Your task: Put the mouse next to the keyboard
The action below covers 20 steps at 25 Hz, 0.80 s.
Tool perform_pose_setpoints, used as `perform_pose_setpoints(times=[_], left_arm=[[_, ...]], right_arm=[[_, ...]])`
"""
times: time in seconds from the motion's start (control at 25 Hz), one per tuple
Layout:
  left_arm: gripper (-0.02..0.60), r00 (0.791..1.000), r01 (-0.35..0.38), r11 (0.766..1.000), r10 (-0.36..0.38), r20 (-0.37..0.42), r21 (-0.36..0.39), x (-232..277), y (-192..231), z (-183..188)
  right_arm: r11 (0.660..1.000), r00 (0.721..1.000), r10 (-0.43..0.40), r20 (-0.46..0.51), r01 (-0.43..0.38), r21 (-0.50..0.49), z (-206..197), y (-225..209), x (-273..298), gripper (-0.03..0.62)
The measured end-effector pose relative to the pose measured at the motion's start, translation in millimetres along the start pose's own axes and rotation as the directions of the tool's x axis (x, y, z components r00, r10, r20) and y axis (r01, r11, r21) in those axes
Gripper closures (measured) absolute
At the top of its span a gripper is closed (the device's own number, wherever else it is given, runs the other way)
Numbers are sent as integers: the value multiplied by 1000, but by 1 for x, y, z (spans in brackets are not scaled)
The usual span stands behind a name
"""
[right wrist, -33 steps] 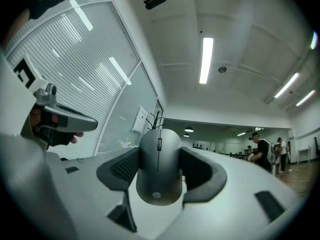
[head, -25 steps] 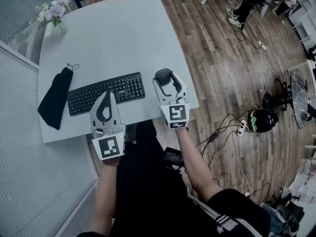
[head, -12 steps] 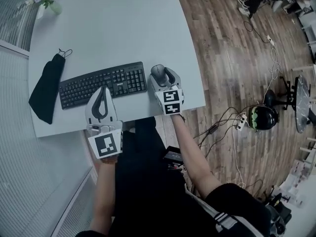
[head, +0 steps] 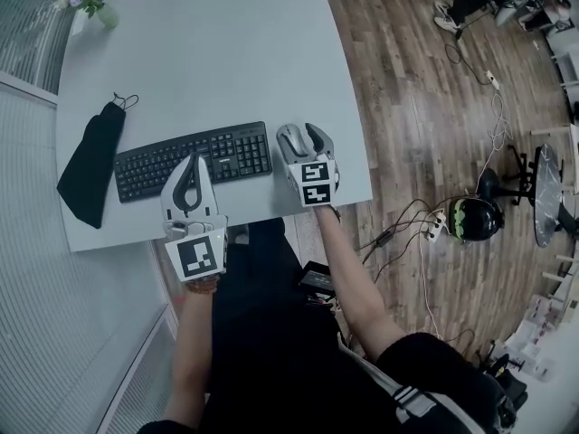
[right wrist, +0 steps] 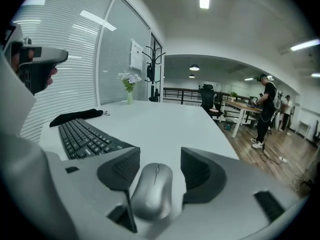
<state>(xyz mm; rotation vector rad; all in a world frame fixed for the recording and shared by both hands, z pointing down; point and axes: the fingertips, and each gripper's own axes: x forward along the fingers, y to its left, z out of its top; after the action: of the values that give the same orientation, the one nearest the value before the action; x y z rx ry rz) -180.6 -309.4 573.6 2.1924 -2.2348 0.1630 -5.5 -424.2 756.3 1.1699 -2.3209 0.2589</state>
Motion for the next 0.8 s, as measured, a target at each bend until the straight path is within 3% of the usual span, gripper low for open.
perform_pose_setpoints(times=[0.52,0.8], left_arm=[[569,997,37,999,-37,64,3,4,4,89],[569,992,69,997,-71,105,21,-1,1,127]], right_arm=[[1000,989,-8,150,11,-22,140,-14,-76,344],[1000,954,13,299,-16,9,205,-1,-125,352]])
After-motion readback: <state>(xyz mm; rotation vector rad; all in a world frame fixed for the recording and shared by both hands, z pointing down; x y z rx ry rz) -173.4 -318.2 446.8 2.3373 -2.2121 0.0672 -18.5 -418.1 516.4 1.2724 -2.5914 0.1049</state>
